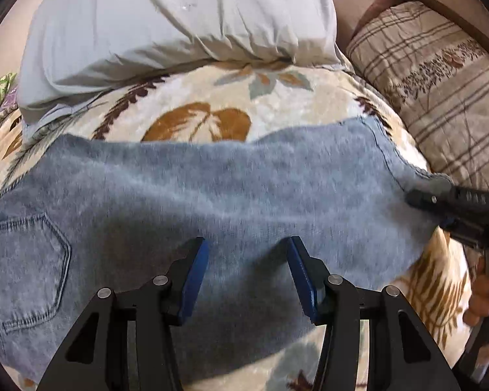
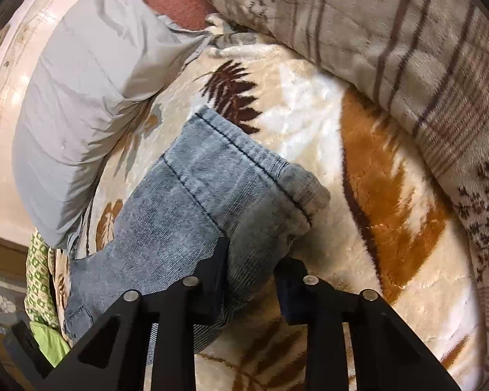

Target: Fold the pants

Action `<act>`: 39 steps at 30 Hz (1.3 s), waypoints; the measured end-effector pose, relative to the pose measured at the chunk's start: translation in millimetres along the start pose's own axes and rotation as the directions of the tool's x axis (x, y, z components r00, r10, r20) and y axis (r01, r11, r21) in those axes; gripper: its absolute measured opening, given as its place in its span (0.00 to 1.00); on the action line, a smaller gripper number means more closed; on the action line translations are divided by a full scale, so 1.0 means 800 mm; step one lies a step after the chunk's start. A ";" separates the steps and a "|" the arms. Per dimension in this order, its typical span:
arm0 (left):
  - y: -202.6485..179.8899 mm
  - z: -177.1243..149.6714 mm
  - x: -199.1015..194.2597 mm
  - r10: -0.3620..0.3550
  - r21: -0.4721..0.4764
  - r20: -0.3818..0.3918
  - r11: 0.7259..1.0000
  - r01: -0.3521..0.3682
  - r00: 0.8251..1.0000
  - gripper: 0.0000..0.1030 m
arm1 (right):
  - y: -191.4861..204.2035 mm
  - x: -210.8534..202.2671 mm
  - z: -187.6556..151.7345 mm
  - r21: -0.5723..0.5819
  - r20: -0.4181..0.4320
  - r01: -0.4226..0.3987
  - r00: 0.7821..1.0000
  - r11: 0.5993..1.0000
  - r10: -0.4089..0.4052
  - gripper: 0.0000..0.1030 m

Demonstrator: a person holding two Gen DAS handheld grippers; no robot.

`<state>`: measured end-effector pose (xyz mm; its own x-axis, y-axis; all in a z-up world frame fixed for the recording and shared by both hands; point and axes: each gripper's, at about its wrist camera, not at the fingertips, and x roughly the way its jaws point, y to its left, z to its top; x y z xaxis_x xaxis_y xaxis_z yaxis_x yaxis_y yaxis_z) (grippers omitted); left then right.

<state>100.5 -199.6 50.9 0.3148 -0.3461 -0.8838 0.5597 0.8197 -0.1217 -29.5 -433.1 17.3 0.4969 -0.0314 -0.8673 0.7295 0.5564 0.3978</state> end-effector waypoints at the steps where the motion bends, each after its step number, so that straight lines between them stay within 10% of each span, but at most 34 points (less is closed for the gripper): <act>1: -0.001 0.003 0.003 -0.001 -0.001 0.000 1.000 0.001 1.000 0.48 | 0.004 -0.001 0.000 -0.018 0.008 -0.005 1.000 1.000 0.005 0.22; 8: -0.021 0.001 0.051 0.055 0.088 -0.082 0.995 -0.048 0.995 0.55 | 0.027 -0.010 0.003 -0.121 0.043 -0.034 0.998 0.992 0.040 0.21; 15: 0.035 0.018 0.016 -0.048 -0.071 -0.058 0.997 0.044 0.997 0.54 | 0.070 -0.023 -0.004 -0.272 0.079 -0.069 0.992 0.960 0.094 0.21; 25: 0.130 0.019 -0.056 -0.046 -0.211 0.052 0.976 0.056 0.998 0.54 | 0.186 -0.009 -0.085 -0.627 -0.049 -0.216 0.970 0.748 0.239 0.20; 31: 0.154 -0.003 -0.068 -0.054 -0.263 0.046 0.963 0.064 0.998 0.54 | 0.223 0.035 -0.157 -0.761 -0.194 -0.247 0.969 0.600 0.153 0.27; 39: 0.141 0.007 -0.050 -0.098 -0.246 0.040 0.964 0.105 0.994 0.54 | 0.226 0.022 -0.176 -0.753 -0.282 -0.338 0.941 0.564 0.187 0.61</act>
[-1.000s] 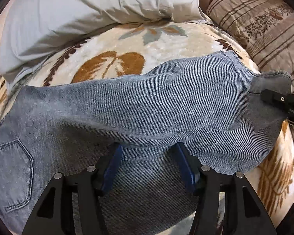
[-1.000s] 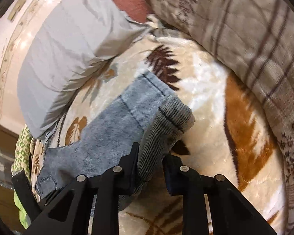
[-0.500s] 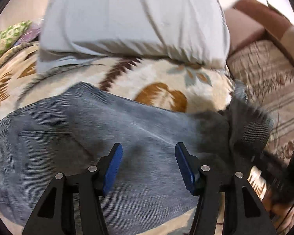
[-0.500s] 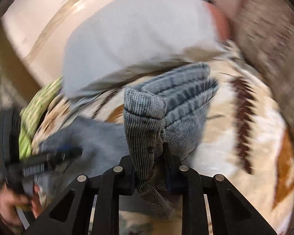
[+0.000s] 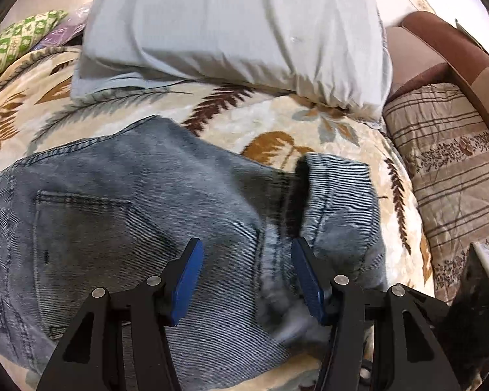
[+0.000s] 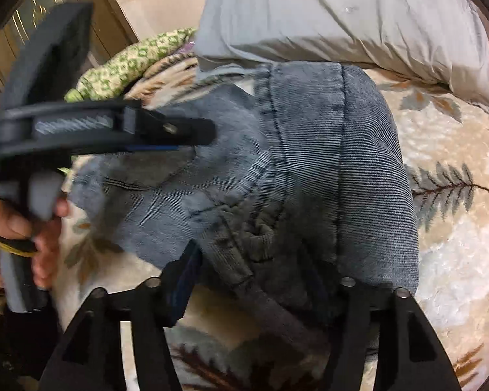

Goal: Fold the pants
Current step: 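Fold the held leg over toward the left gripper while the left gripper grasps the seam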

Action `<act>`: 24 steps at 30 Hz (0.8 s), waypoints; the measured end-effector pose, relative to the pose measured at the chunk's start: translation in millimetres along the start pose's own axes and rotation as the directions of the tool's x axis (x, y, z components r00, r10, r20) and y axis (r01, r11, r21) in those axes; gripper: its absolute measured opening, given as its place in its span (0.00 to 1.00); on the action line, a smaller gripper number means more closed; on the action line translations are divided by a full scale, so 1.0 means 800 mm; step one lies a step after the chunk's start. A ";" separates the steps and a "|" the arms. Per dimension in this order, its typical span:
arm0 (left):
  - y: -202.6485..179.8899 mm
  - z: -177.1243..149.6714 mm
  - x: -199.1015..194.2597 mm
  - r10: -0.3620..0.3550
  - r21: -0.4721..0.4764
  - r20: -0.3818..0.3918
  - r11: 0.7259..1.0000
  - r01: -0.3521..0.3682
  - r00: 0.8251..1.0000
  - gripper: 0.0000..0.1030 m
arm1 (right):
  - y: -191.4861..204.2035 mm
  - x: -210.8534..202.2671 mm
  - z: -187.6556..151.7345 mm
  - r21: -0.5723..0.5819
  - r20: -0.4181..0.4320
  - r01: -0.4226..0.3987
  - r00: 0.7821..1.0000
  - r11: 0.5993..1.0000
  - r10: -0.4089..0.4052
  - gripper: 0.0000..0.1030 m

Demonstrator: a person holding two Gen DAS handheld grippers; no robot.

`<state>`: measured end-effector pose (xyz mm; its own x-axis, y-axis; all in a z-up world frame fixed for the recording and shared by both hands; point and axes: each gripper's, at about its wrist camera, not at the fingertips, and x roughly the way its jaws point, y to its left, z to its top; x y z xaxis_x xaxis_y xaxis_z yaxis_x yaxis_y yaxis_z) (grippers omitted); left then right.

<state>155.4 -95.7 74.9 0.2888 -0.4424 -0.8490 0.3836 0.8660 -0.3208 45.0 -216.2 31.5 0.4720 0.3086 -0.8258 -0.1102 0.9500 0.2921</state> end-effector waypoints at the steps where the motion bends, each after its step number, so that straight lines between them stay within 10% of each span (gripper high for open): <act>1: -0.004 0.002 0.001 -0.005 0.007 0.003 1.000 0.005 1.000 0.54 | 0.000 -0.011 0.003 -0.001 0.006 -0.015 1.000 1.000 0.015 0.61; 13: -0.040 -0.016 0.061 -0.032 0.115 -0.117 0.992 0.045 0.993 0.52 | -0.085 -0.058 0.067 0.203 0.093 0.108 0.987 0.973 -0.129 0.60; 18: -0.035 -0.029 0.081 0.022 0.171 -0.138 0.985 0.002 0.990 0.33 | -0.085 -0.004 0.087 0.184 -0.009 0.163 0.986 0.969 -0.164 0.19; 24: -0.001 -0.031 0.085 -0.036 0.094 -0.147 0.994 0.050 0.988 0.23 | -0.089 0.037 0.104 0.191 -0.032 0.275 0.961 0.942 -0.274 0.17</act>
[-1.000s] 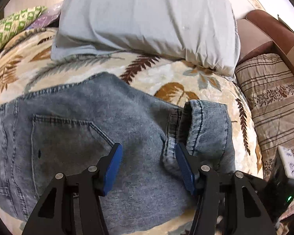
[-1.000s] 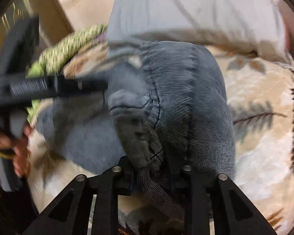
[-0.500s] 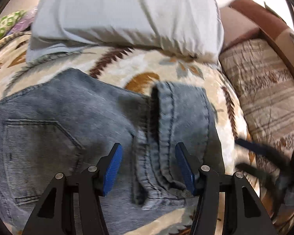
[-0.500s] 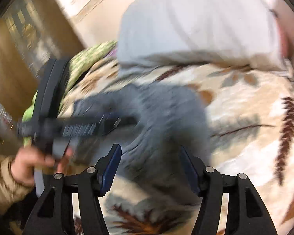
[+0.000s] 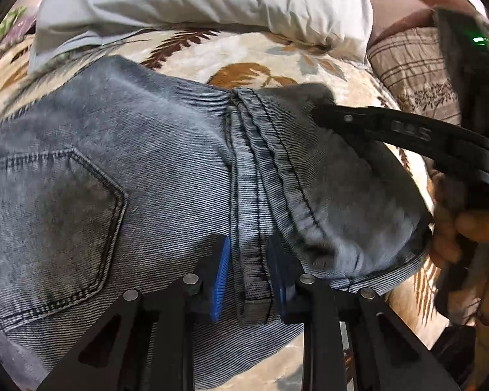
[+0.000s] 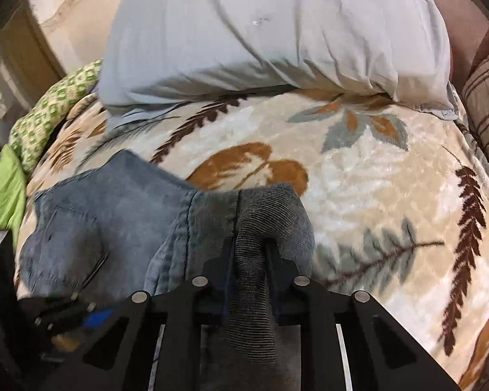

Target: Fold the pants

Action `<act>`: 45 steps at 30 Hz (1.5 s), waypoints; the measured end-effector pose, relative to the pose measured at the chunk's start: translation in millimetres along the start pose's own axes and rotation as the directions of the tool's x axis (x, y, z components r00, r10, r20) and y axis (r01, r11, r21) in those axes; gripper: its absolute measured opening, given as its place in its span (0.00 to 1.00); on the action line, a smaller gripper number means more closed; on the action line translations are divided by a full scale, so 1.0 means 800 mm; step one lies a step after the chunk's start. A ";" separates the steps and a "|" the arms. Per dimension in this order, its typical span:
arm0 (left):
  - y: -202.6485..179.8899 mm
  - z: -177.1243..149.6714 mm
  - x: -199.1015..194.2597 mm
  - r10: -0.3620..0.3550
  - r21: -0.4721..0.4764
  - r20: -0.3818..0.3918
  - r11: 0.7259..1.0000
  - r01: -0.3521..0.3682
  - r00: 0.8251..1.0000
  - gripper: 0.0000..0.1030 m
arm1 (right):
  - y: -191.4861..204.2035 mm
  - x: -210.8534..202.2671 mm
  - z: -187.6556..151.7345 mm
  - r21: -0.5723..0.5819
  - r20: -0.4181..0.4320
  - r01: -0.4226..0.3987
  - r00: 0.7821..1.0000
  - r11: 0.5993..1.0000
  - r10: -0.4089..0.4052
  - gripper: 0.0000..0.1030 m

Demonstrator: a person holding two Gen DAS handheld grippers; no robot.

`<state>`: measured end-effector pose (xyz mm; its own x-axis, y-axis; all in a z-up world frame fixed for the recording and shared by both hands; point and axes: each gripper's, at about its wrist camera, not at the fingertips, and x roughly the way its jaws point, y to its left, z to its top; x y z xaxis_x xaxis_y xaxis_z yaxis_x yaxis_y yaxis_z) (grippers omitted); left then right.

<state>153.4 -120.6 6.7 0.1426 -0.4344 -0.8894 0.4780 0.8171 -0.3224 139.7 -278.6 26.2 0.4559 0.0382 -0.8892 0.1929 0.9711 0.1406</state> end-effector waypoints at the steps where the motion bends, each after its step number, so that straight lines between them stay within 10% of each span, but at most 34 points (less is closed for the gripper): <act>1: 0.000 0.001 0.002 0.000 -0.001 0.005 1.000 0.000 1.000 0.24 | -0.003 0.007 0.000 0.017 -0.003 0.003 1.000 1.000 -0.003 0.17; 10: 0.003 -0.009 -0.014 0.012 -0.002 0.026 1.000 -0.012 1.000 0.27 | -0.011 -0.030 -0.016 0.070 0.084 -0.044 0.996 0.997 0.038 0.40; 19: 0.016 -0.020 -0.029 0.029 -0.035 0.041 0.999 -0.028 0.999 0.28 | 0.007 -0.074 -0.068 0.003 0.082 -0.110 0.991 0.994 0.109 0.22; 29: 0.007 -0.024 -0.044 0.033 -0.026 0.057 0.999 -0.032 0.998 0.30 | -0.003 -0.049 -0.095 0.058 0.019 -0.131 0.991 0.990 0.130 0.26; 37: -0.007 0.019 -0.059 0.039 -0.035 0.103 0.999 -0.036 0.994 0.61 | -0.012 -0.103 -0.109 0.041 0.065 -0.124 0.990 0.991 0.121 0.42; 45: -0.007 0.072 -0.026 0.034 -0.079 0.080 0.996 -0.027 0.996 0.62 | -0.007 -0.100 -0.130 -0.039 0.037 -0.133 0.990 0.990 0.135 0.49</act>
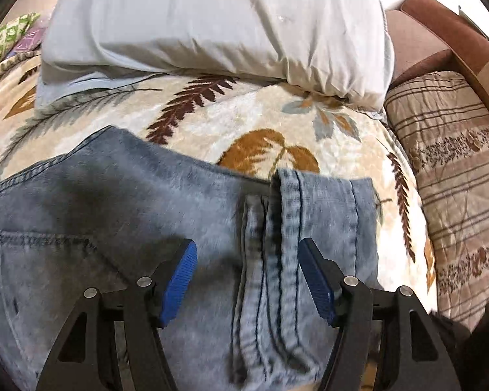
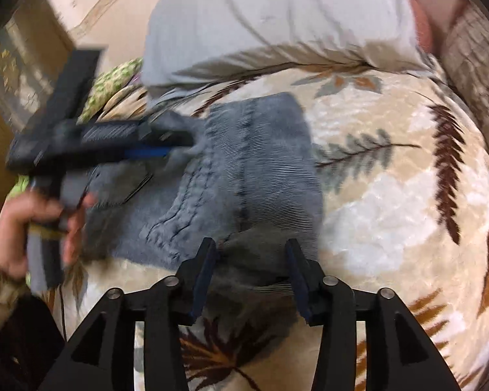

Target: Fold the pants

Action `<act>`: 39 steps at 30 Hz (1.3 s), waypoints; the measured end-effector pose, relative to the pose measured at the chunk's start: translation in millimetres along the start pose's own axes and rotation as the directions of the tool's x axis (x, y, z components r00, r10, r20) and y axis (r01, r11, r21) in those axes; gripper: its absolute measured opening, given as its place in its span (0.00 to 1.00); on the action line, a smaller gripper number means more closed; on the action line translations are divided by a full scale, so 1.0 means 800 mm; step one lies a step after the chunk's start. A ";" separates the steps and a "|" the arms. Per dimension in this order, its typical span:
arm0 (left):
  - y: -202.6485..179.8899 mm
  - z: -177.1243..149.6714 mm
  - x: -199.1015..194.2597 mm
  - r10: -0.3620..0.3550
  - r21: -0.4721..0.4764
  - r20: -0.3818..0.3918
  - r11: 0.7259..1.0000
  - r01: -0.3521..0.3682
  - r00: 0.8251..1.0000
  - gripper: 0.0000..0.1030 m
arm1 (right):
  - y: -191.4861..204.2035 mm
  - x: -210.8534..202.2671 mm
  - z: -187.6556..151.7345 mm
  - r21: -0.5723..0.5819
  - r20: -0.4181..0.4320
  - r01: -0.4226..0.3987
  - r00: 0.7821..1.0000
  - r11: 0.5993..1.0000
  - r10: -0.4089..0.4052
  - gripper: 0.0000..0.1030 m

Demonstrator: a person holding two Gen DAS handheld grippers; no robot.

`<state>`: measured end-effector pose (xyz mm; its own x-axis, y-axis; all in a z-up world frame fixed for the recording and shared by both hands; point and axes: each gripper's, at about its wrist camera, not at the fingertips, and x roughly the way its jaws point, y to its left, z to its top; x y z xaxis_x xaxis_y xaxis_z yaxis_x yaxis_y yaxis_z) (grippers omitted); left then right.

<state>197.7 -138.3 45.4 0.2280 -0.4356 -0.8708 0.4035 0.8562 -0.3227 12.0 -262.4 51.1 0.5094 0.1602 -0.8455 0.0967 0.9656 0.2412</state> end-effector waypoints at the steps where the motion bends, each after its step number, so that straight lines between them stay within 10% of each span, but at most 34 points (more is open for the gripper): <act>1: 0.000 0.004 0.006 0.004 0.004 -0.006 1.000 -0.004 1.000 0.62 | 0.008 0.001 0.000 -0.033 0.002 -0.015 1.000 0.999 0.015 0.55; 6: -0.017 0.014 0.042 0.012 0.031 -0.044 0.999 -0.011 0.999 0.58 | 0.052 0.014 0.000 -0.185 -0.009 -0.059 0.998 0.981 0.058 0.59; 11: -0.030 0.013 0.061 0.013 0.098 -0.038 0.995 -0.009 0.999 0.21 | 0.087 0.057 -0.009 -0.333 -0.050 0.019 0.998 0.943 -0.038 0.54; 13: -0.022 0.012 0.056 0.027 0.100 -0.011 0.995 -0.026 1.000 0.02 | 0.095 0.071 -0.012 -0.382 -0.041 0.090 0.993 0.920 -0.114 0.33; 16: -0.005 0.011 0.036 -0.025 0.056 0.025 0.998 0.024 0.999 0.01 | 0.106 0.067 -0.009 -0.384 -0.007 0.107 0.993 0.917 -0.118 0.19; 29: 0.072 -0.021 -0.049 0.065 -0.056 0.142 0.997 -0.057 0.988 0.00 | 0.158 0.088 0.008 -0.405 -0.011 0.028 0.999 0.914 -0.036 0.18; 39: 0.097 -0.059 -0.044 0.063 -0.091 0.093 0.994 -0.054 0.994 0.02 | 0.161 0.096 0.004 -0.366 -0.029 0.016 0.999 0.931 -0.029 0.40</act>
<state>179.3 -43.5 33.7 0.3341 -0.4052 -0.8510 0.3081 0.9002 -0.3077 66.1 -126.2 19.0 0.4813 0.1383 -0.8655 -0.2145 0.9760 0.0367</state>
